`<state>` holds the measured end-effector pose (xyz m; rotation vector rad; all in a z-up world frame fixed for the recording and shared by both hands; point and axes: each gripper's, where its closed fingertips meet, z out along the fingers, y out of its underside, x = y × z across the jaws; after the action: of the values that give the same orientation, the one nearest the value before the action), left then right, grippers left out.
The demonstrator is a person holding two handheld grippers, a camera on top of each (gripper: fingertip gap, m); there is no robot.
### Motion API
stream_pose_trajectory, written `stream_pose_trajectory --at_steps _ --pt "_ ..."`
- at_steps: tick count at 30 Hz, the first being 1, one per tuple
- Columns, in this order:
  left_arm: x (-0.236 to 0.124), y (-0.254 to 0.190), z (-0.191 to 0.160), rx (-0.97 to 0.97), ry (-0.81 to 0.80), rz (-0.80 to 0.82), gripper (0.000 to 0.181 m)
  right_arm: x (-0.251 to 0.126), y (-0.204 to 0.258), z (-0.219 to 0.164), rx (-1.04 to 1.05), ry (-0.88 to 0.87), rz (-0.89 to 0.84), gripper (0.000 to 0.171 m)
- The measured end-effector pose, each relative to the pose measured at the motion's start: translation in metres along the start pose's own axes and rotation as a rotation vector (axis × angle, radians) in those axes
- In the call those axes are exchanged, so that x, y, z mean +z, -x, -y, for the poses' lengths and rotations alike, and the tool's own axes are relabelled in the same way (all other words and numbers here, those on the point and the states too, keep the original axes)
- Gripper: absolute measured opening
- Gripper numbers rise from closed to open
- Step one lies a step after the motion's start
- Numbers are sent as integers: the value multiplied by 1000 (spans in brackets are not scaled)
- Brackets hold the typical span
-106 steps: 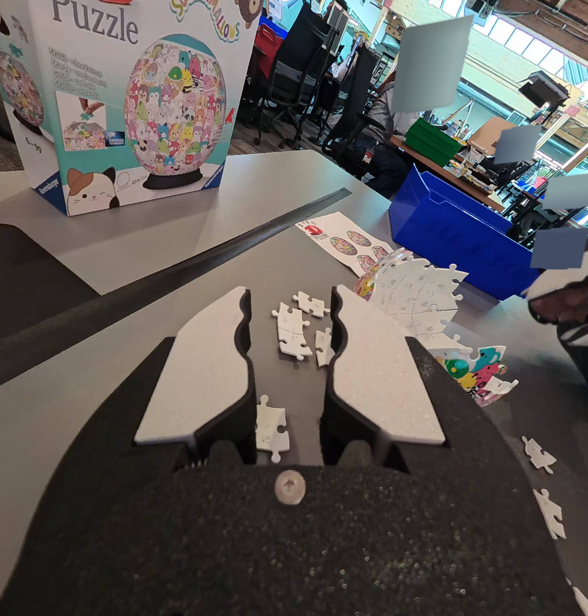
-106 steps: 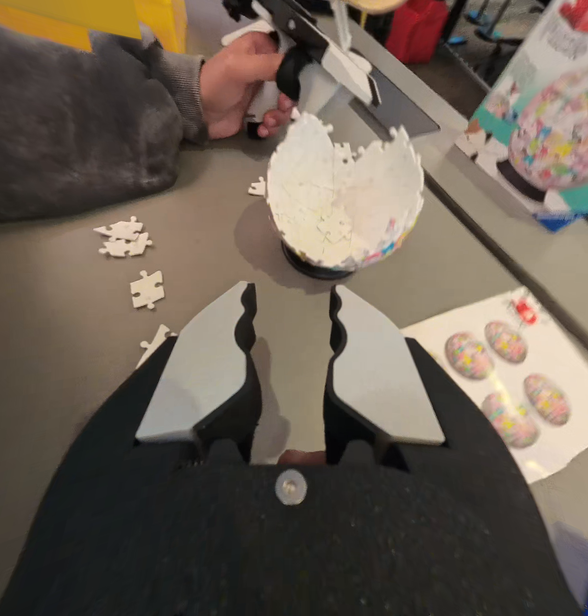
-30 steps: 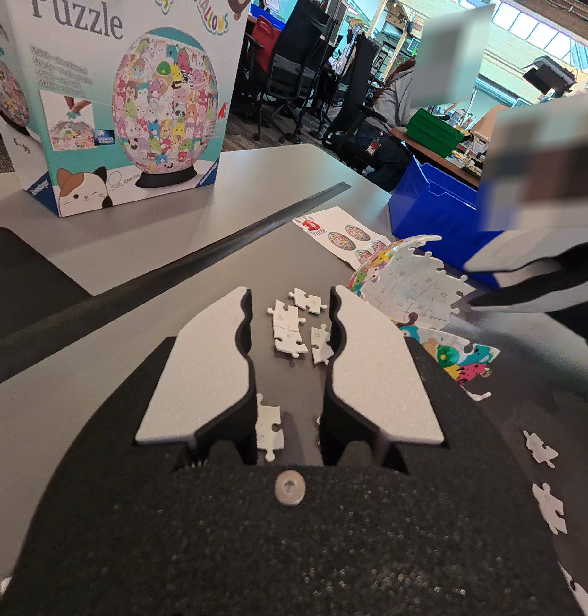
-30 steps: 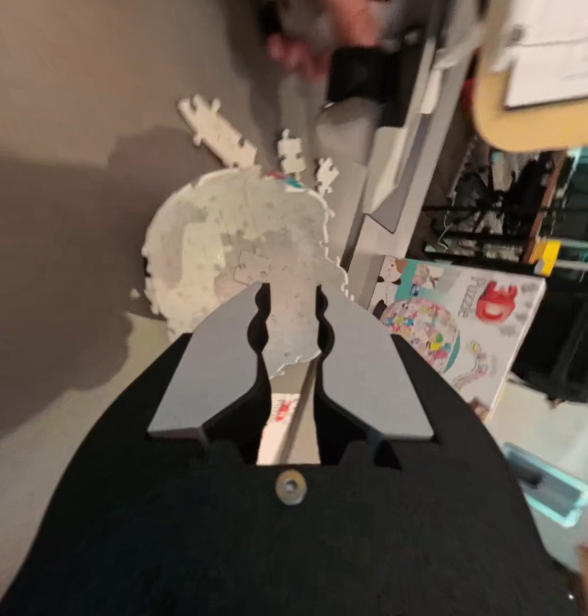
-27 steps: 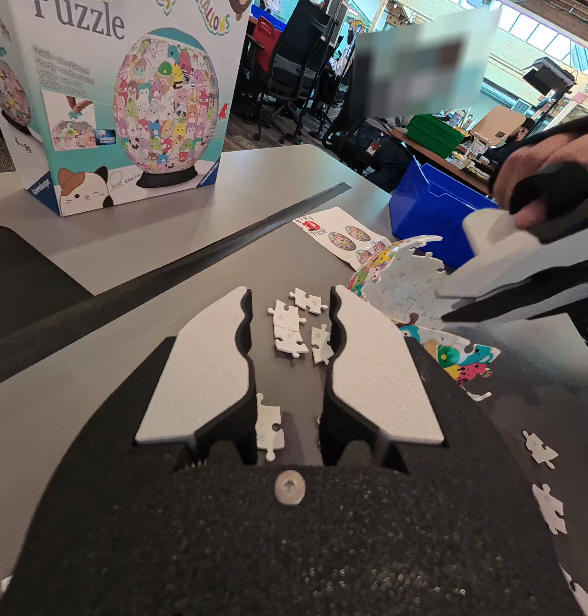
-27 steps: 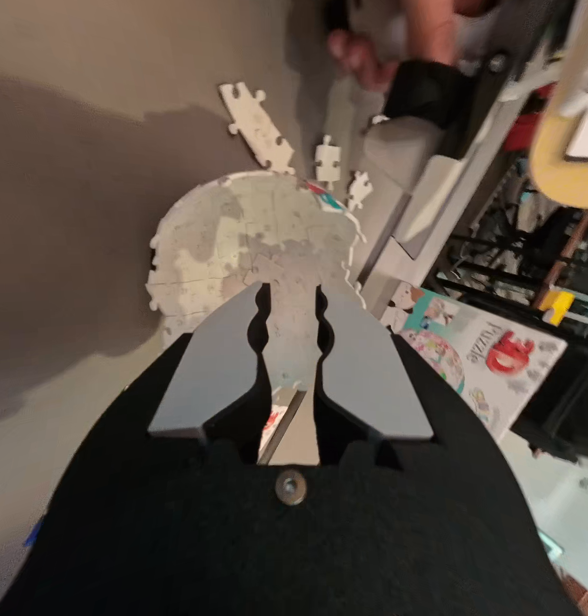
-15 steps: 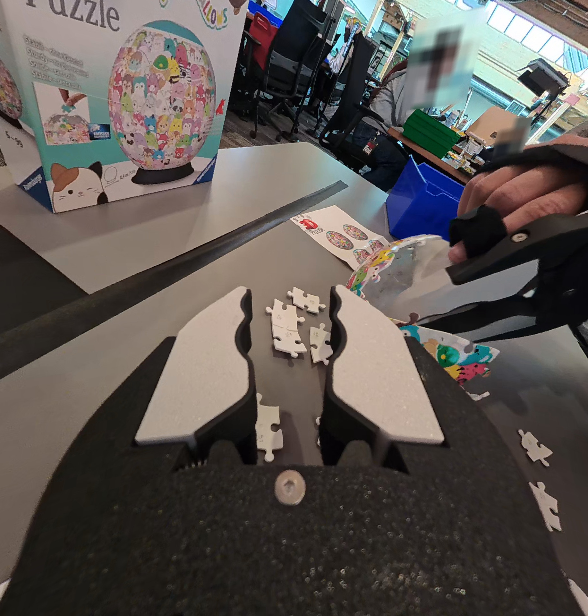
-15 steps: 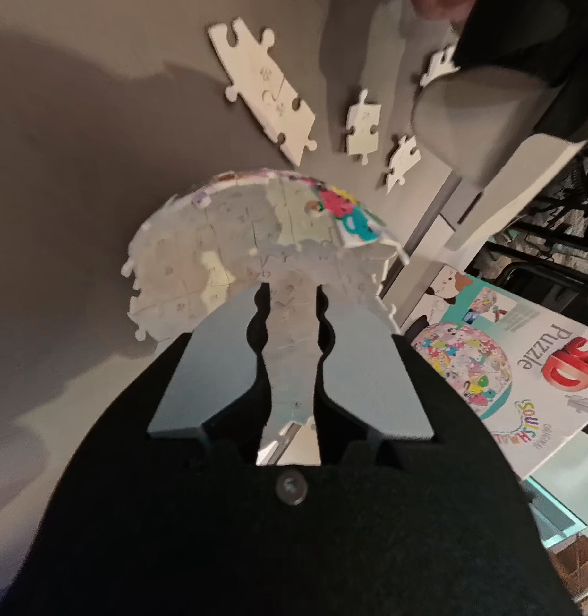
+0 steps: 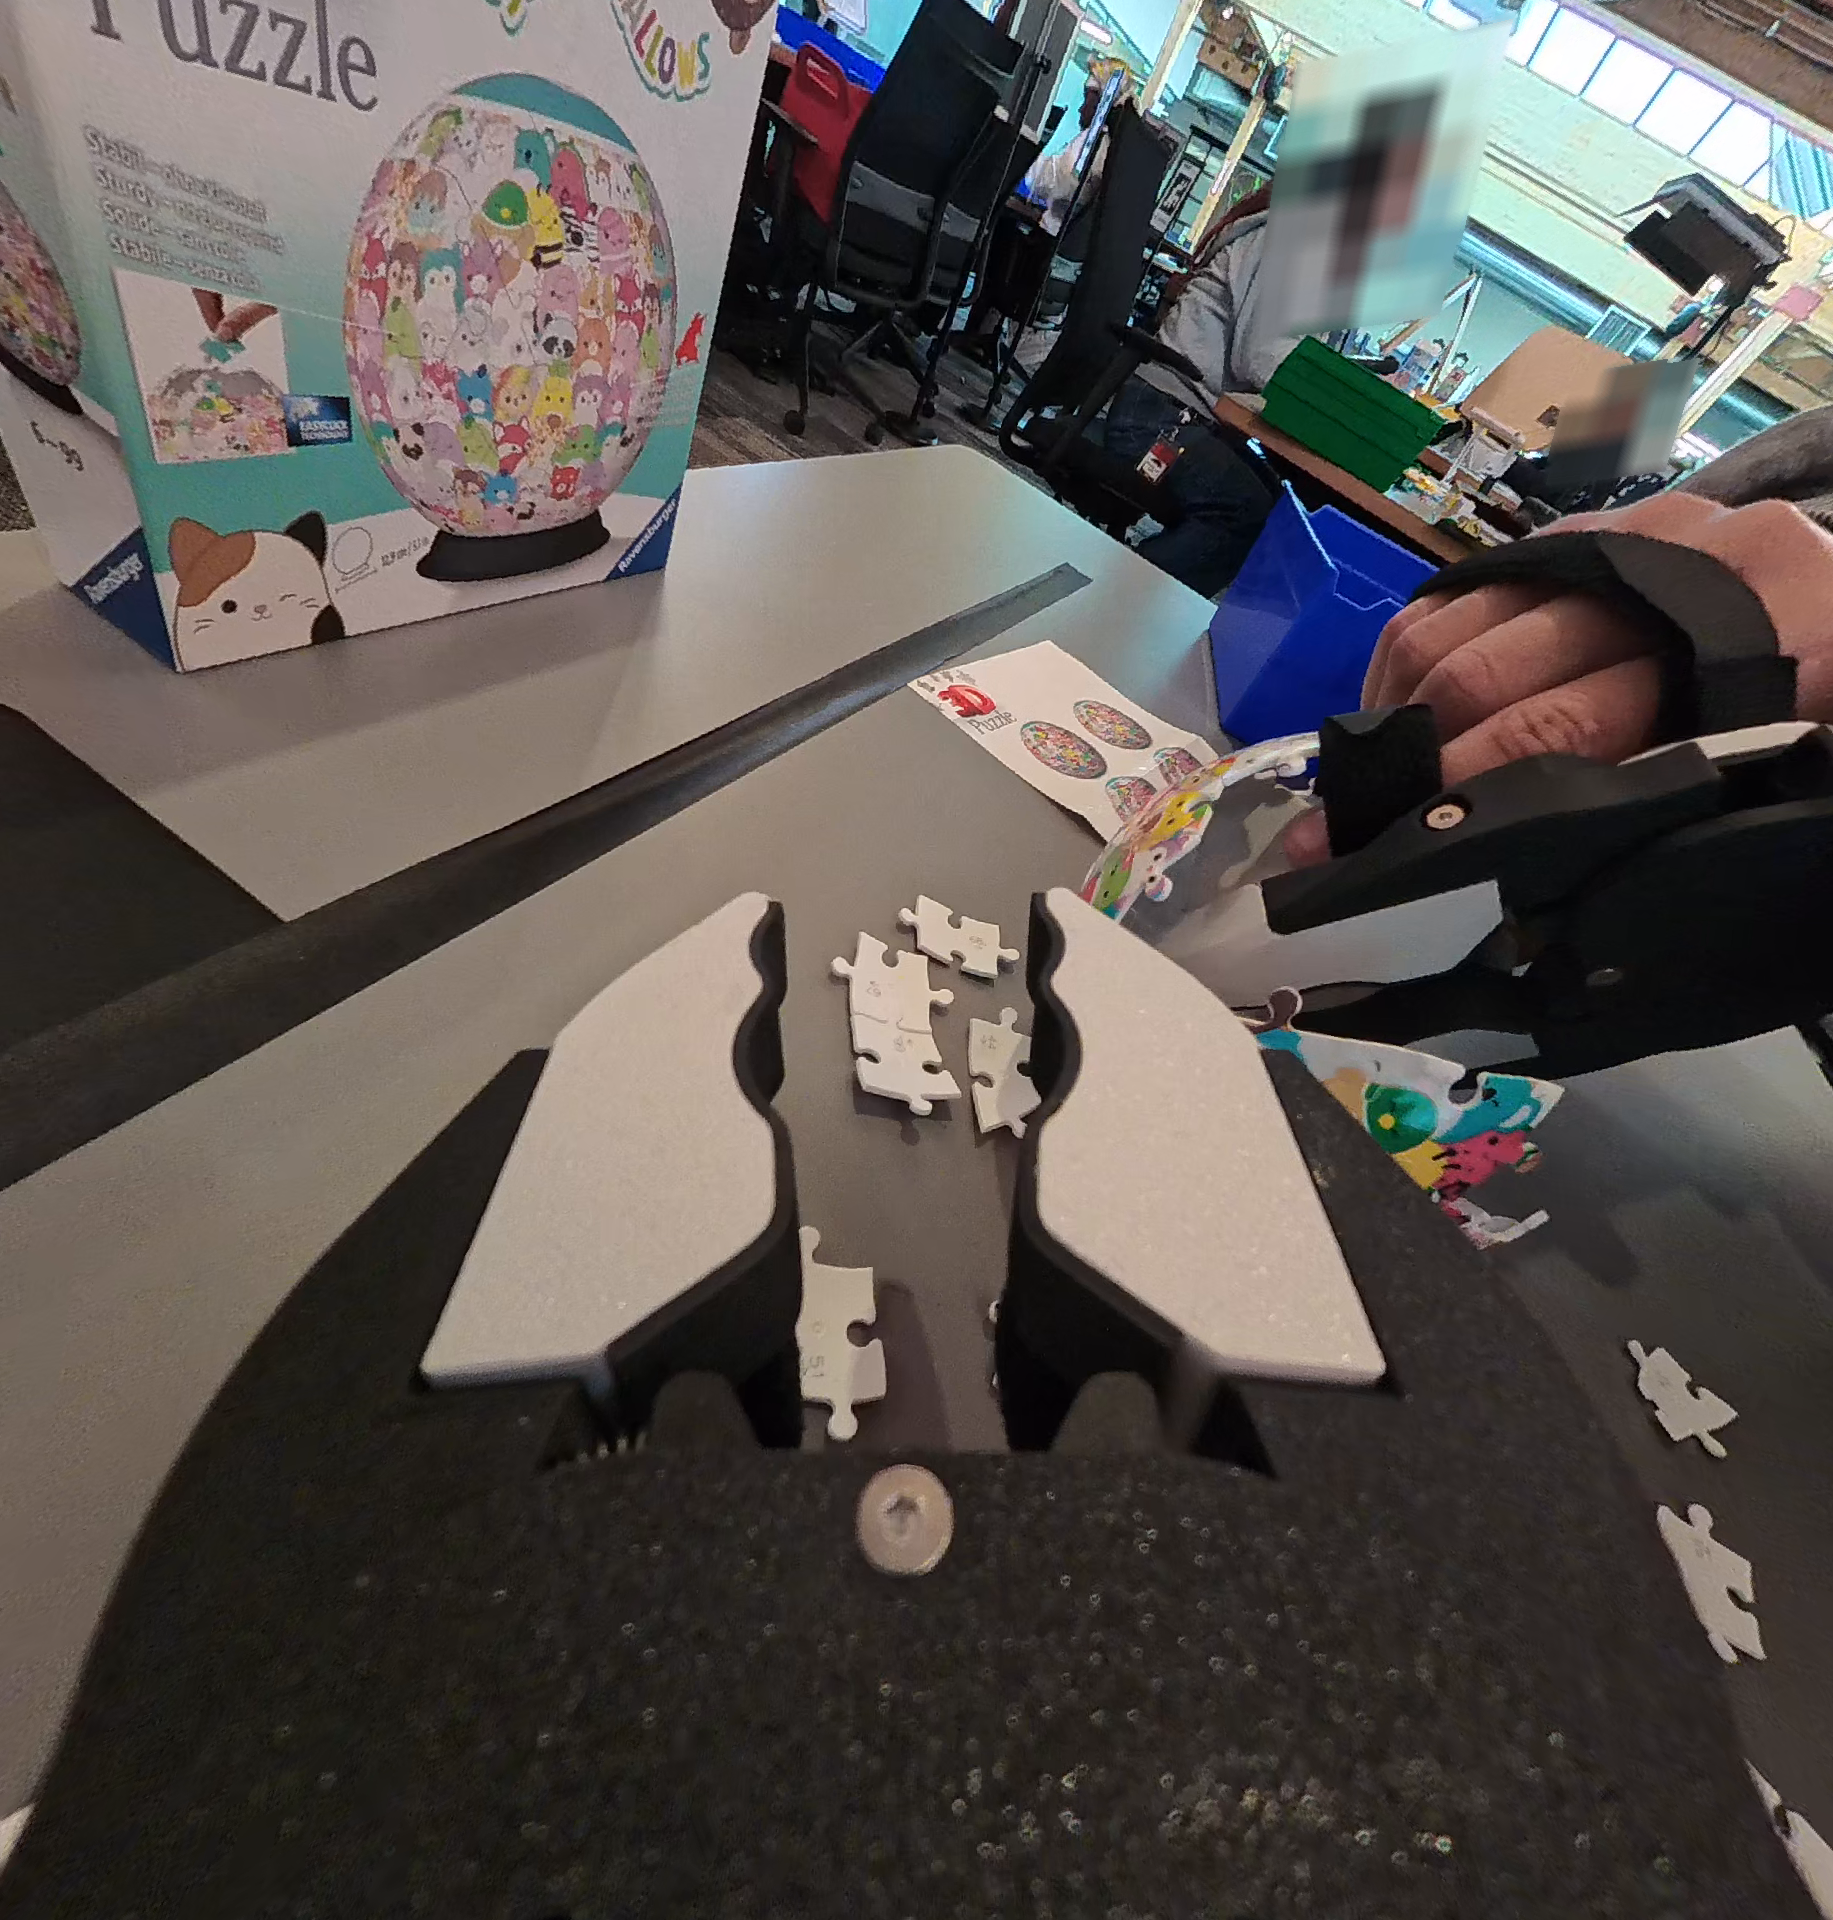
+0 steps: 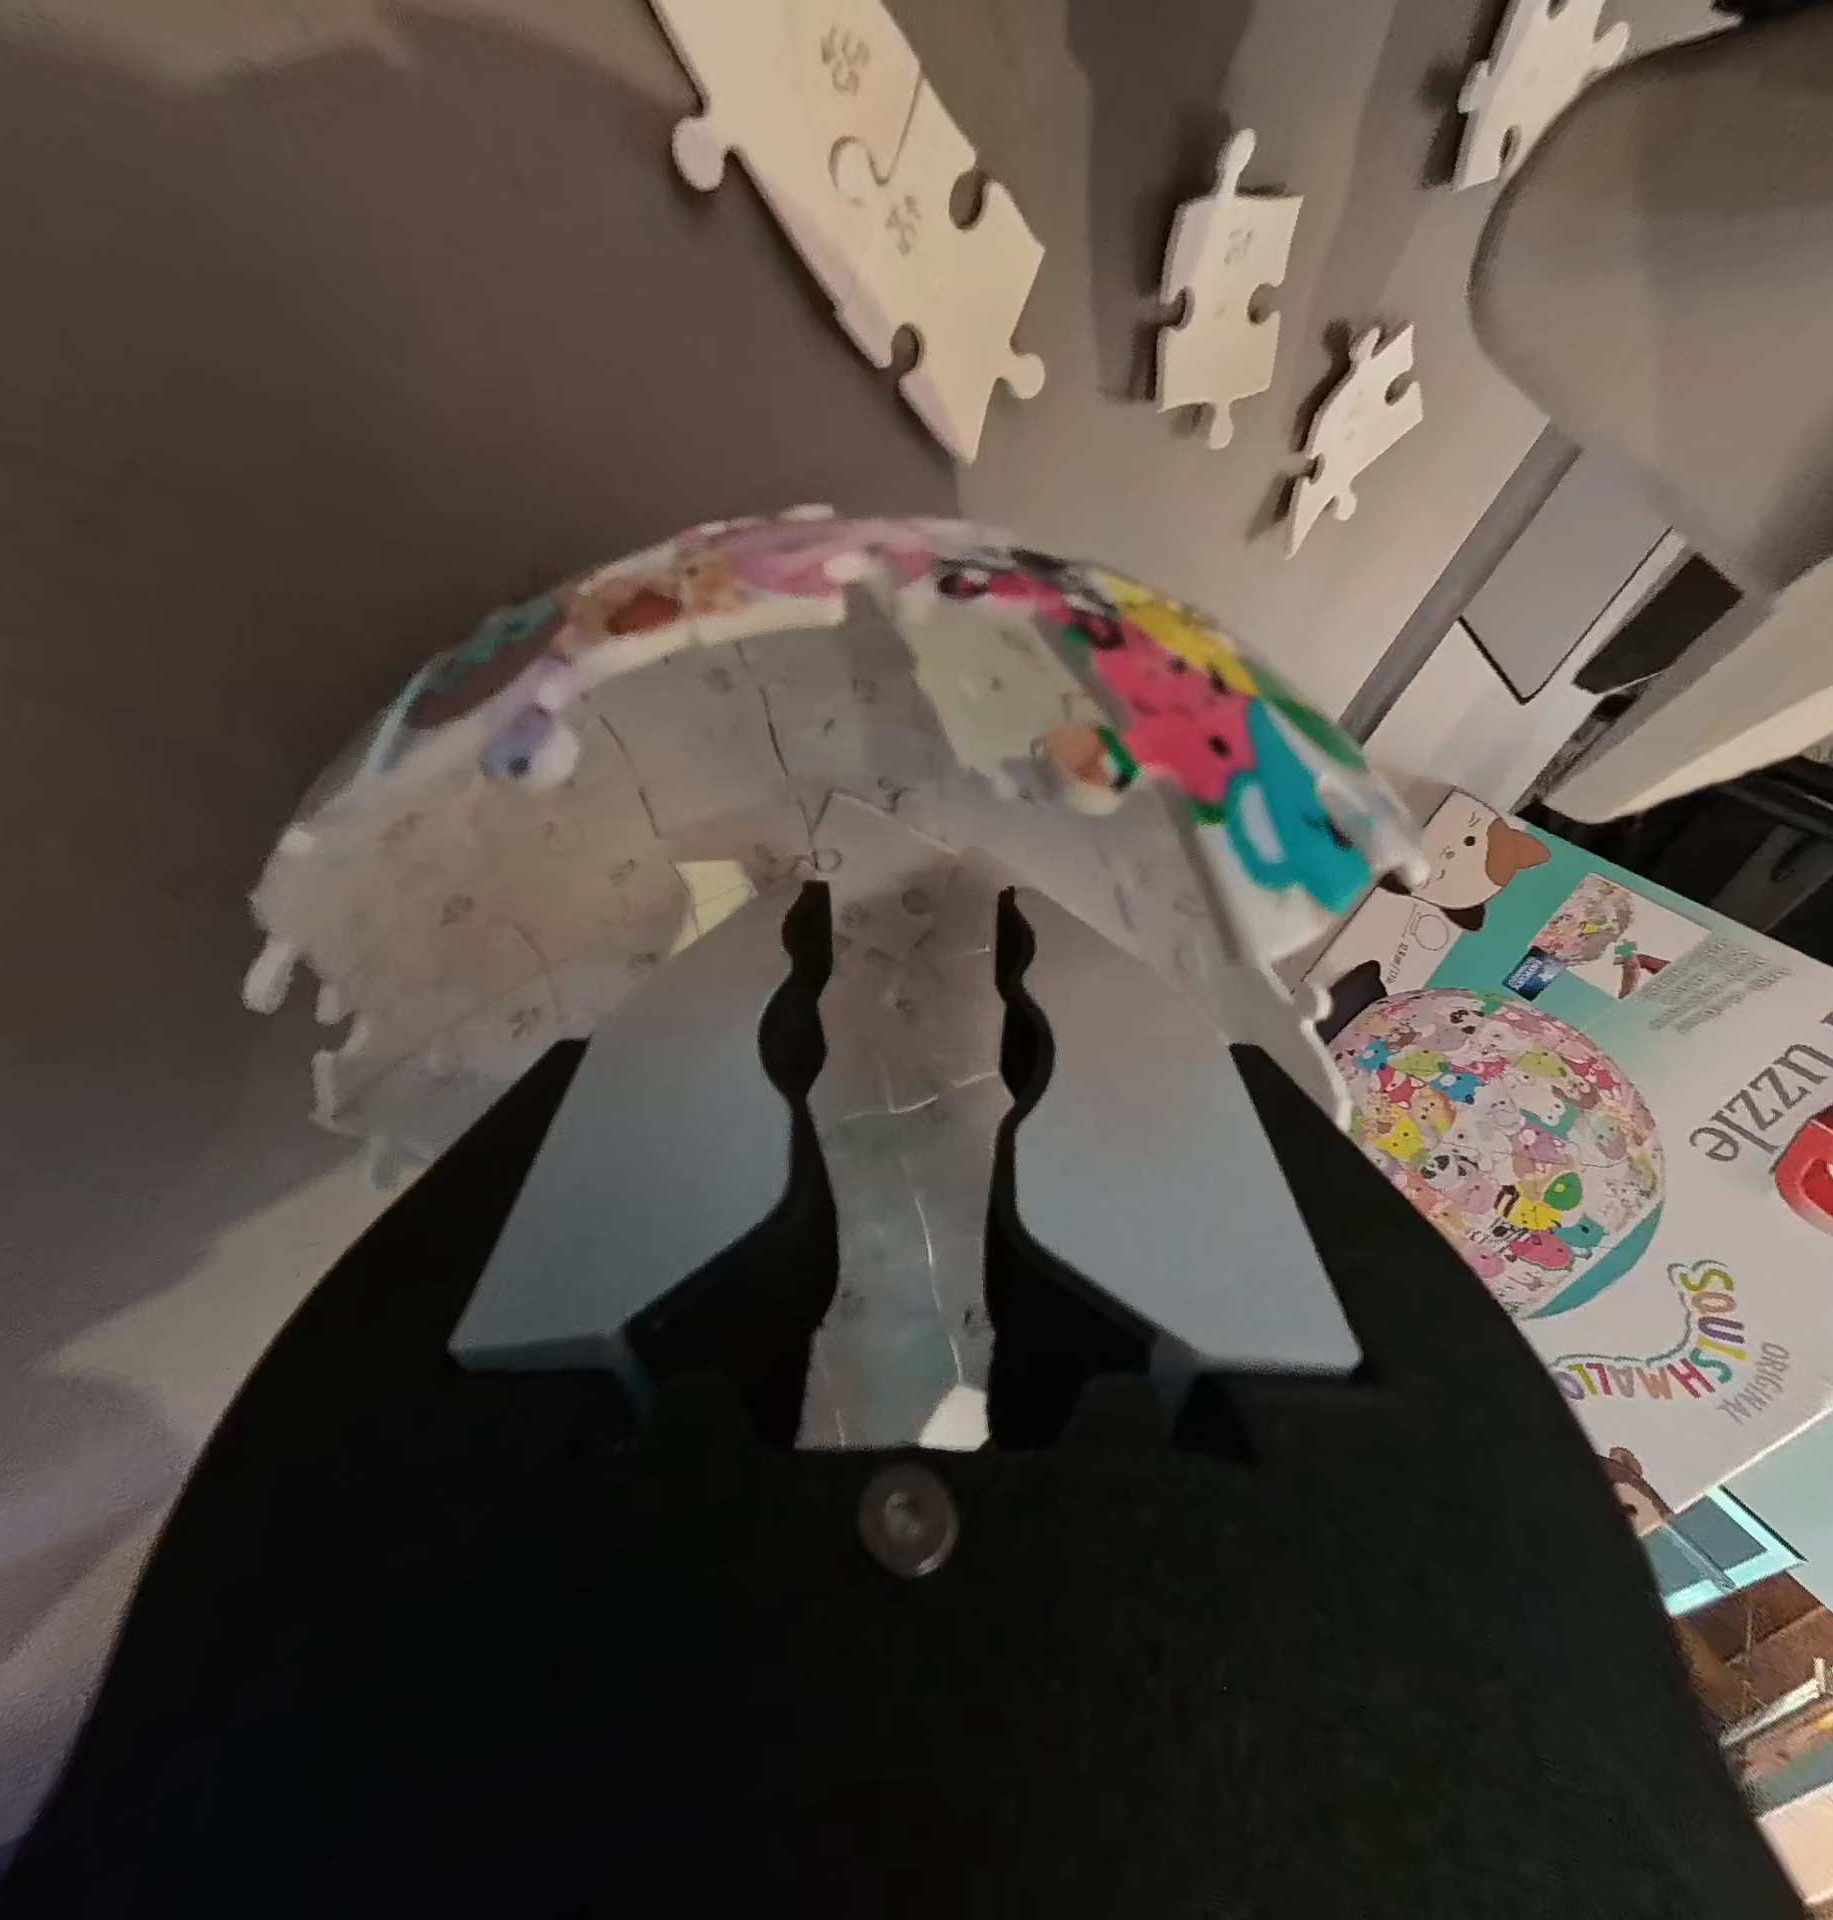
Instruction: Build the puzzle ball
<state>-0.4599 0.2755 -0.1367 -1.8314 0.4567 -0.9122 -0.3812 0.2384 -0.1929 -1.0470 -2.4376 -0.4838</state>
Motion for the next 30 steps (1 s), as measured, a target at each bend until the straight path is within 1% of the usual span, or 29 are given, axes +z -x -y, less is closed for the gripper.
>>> stream_pose_trajectory --at_steps 3,8,10,16,20,25,30 --pt "1 0 0 3 3 0 44 3 2 0 -12 10 -9 34" --pt "1 0 0 6 4 2 44 5 2 -2 -21 28 -21 35" --pt "0 0 0 8 1 4 44 3 1 -2 -41 31 -43 33" --pt "1 0 -1 8 4 3 44 -4 6 1 -50 19 -35 26" --pt "1 0 -1 8 4 3 44 -6 8 4 -65 14 -47 26" --pt "1 -1 -1 12 7 3 44 3 8 -3 -35 53 -18 31" --pt "1 -1 -1 11 7 2 44 6 8 0 -52 56 -8 31"
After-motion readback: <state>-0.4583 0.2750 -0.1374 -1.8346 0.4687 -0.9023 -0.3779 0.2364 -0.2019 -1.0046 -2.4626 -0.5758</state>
